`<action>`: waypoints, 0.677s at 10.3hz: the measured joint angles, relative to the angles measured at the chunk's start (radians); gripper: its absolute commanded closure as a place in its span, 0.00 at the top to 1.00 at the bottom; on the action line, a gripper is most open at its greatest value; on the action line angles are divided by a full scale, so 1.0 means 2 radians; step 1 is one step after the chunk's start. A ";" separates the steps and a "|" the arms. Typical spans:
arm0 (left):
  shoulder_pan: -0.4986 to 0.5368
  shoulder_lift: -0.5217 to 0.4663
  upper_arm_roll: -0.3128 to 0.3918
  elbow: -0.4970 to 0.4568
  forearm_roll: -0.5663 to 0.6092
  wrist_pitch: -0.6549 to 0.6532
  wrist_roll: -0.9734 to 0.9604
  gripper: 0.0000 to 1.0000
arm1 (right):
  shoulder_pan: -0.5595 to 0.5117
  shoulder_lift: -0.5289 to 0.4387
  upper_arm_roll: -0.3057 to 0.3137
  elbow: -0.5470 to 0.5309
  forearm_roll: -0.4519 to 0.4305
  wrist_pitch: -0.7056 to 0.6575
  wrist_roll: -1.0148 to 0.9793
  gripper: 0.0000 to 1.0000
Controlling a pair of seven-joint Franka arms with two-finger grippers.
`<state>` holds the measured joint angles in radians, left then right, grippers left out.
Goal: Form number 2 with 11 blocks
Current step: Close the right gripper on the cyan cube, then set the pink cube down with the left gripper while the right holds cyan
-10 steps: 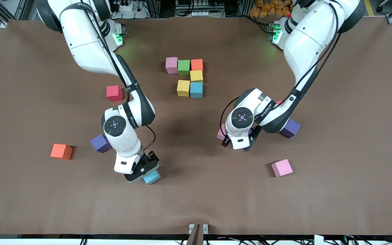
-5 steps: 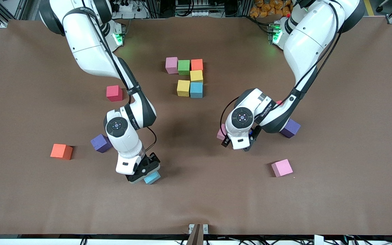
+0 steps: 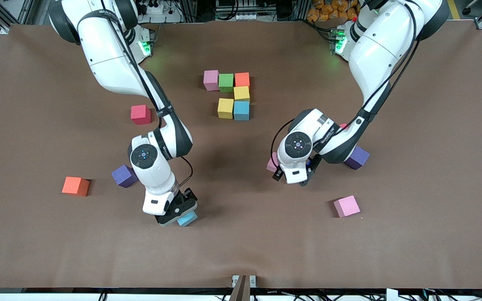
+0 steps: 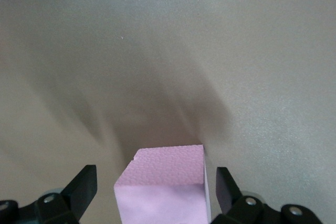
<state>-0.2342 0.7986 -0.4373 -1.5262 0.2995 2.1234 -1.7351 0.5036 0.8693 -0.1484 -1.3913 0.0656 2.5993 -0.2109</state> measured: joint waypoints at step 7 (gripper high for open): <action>0.016 -0.004 0.001 0.004 -0.001 -0.032 -0.017 1.00 | 0.001 0.007 0.000 0.000 0.024 0.005 0.001 1.00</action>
<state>-0.2022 0.7915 -0.4350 -1.5190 0.2974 2.0587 -1.7694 0.5059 0.8836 -0.1479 -1.3909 0.1132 2.6102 -0.2081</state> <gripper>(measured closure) 0.000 0.000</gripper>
